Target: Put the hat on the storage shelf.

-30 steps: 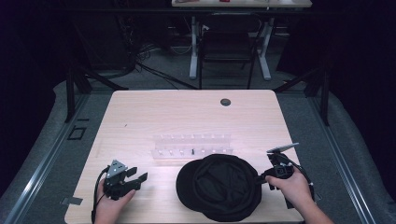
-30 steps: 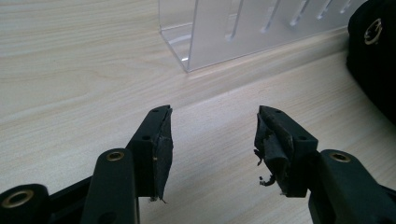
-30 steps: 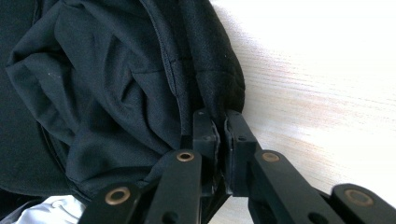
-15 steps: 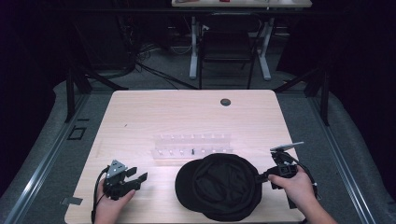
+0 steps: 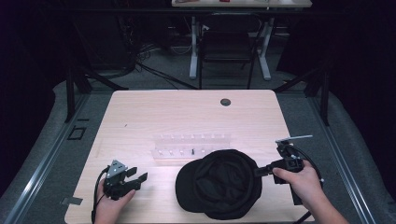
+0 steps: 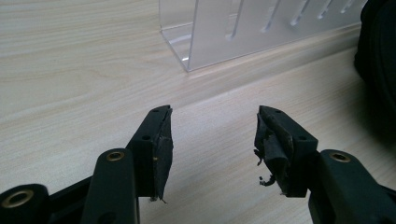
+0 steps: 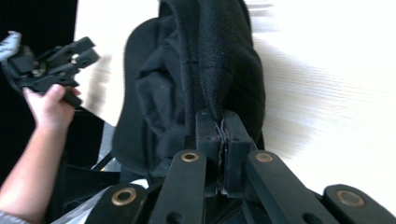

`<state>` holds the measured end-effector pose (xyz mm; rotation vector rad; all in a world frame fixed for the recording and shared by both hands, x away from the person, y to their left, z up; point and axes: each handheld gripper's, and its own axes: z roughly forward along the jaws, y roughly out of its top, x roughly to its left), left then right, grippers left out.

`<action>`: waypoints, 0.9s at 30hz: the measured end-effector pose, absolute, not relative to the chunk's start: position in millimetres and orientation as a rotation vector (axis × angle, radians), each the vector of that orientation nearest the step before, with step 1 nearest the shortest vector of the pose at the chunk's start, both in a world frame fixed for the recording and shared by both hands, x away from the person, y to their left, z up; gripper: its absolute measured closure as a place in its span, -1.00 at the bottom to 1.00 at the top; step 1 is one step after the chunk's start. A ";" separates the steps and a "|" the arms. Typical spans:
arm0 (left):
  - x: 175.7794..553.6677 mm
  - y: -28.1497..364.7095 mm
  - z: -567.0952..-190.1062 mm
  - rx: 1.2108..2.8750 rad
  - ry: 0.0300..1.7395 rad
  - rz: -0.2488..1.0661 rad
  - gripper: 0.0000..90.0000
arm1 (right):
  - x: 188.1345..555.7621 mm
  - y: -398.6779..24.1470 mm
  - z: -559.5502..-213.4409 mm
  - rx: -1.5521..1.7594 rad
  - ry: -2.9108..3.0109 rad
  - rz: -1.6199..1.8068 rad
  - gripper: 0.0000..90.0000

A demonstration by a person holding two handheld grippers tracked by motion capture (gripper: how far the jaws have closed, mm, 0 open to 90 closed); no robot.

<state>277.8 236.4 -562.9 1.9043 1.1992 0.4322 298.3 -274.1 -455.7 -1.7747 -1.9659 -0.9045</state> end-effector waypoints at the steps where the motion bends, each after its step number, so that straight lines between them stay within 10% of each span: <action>1: 277.8 236.4 -562.9 1.904 1.199 0.433 0.02 | 298.6 -274.8 -453.4 -1.747 -1.974 -0.900 0.96; 27: 278.3 235.7 -563.9 1.899 1.202 0.434 0.02 | 296.6 -252.6 -394.5 -1.618 -1.917 -1.040 0.96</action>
